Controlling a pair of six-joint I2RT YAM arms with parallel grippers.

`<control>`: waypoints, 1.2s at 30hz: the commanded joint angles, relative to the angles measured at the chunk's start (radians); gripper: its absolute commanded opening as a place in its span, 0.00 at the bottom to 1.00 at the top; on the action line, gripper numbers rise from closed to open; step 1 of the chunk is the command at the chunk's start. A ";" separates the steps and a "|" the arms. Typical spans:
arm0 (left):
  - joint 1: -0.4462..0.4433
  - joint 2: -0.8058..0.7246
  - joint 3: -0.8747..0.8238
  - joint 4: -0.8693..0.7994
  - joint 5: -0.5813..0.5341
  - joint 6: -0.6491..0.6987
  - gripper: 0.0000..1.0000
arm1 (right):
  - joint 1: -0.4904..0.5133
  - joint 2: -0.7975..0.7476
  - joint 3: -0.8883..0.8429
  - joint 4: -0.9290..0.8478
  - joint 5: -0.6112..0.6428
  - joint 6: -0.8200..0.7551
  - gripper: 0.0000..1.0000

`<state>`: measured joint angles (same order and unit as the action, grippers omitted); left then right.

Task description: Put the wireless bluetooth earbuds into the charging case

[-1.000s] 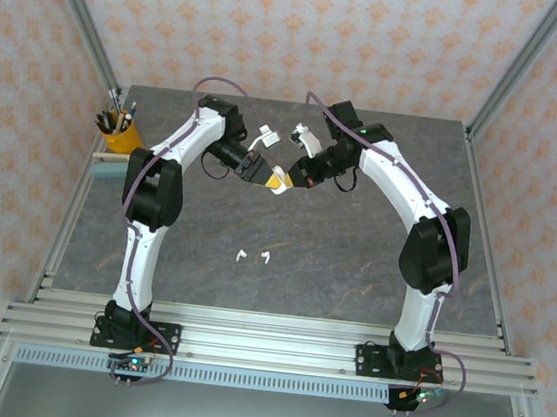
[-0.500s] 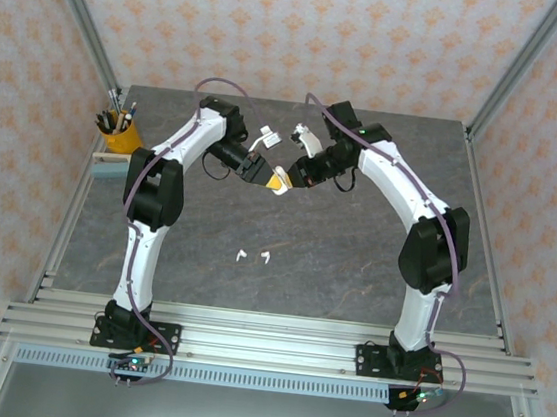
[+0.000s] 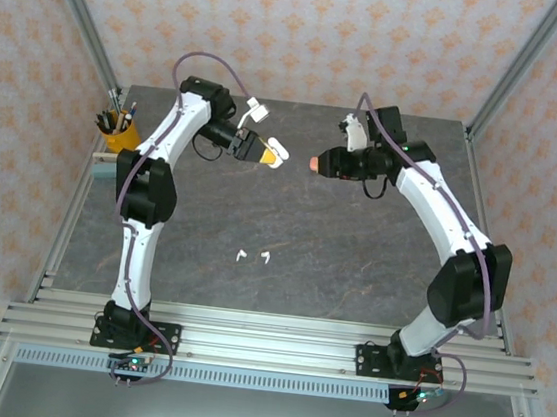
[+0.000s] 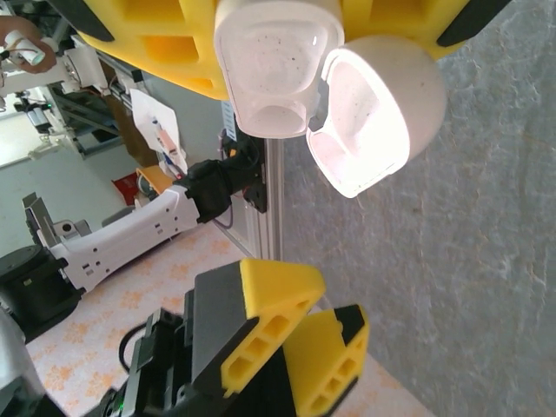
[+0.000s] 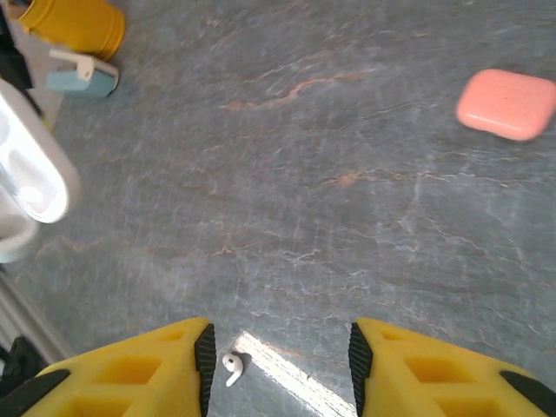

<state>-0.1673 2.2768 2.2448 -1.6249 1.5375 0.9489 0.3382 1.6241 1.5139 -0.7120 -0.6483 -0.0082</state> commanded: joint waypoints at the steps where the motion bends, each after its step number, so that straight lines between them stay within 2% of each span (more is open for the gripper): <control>1: -0.006 -0.019 0.064 -0.168 0.022 -0.054 0.00 | 0.007 -0.038 -0.062 0.047 0.149 0.154 0.46; 6: -0.037 0.014 0.175 -0.167 0.013 -0.178 0.00 | 0.005 -0.087 -0.125 0.070 0.262 0.293 0.46; 8: -0.066 0.033 0.234 -0.124 -0.022 -0.292 0.00 | 0.007 -0.106 -0.142 0.071 0.302 0.332 0.46; 9: -0.098 0.023 0.229 0.015 -0.141 -0.499 0.00 | 0.005 -0.115 -0.147 0.069 0.319 0.348 0.46; 10: -0.153 -0.041 0.133 0.291 -0.455 -0.793 0.00 | 0.006 -0.123 -0.151 0.070 0.329 0.359 0.46; 11: -0.207 -0.114 0.036 0.471 -0.772 -0.885 0.00 | 0.006 -0.129 -0.153 0.071 0.338 0.367 0.46; 12: -0.252 -0.165 -0.032 0.602 -0.923 -0.901 0.00 | 0.006 -0.137 -0.156 0.072 0.344 0.374 0.46; 13: -0.254 -0.169 -0.043 0.671 -0.952 -0.964 0.00 | 0.006 -0.145 -0.156 0.068 0.354 0.379 0.46; 15: -0.229 -0.119 0.016 0.709 -0.887 -1.075 0.00 | 0.004 -0.163 -0.160 0.057 0.368 0.378 0.46; 16: -0.228 -0.108 0.017 0.750 -0.927 -1.118 0.00 | 0.004 -0.172 -0.166 0.052 0.373 0.379 0.46; 19: -0.254 -0.126 0.011 0.798 -1.114 -1.110 0.00 | 0.002 -0.197 -0.189 0.043 0.360 0.380 0.46; 22: -0.264 -0.185 -0.052 0.874 -1.208 -1.092 0.00 | 0.003 -0.219 -0.240 0.056 0.341 0.399 0.46; 27: -0.265 -0.345 -0.272 1.112 -1.355 -1.065 0.00 | 0.020 -0.218 -0.340 0.100 0.315 0.448 0.46; 32: -0.266 -0.479 -0.462 1.299 -1.556 -1.042 0.00 | 0.114 -0.177 -0.360 0.113 0.355 0.484 0.46; 34: -0.270 -0.510 -0.514 1.322 -1.676 -1.029 0.00 | 0.164 -0.150 -0.348 0.112 0.380 0.503 0.46; 36: -0.270 -0.547 -0.574 1.338 -1.735 -1.025 0.00 | 0.220 -0.120 -0.330 0.105 0.414 0.532 0.47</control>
<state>-0.4320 1.7699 1.7378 -0.3988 0.0017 -0.1001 0.5034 1.4738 1.1542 -0.6212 -0.2989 0.4725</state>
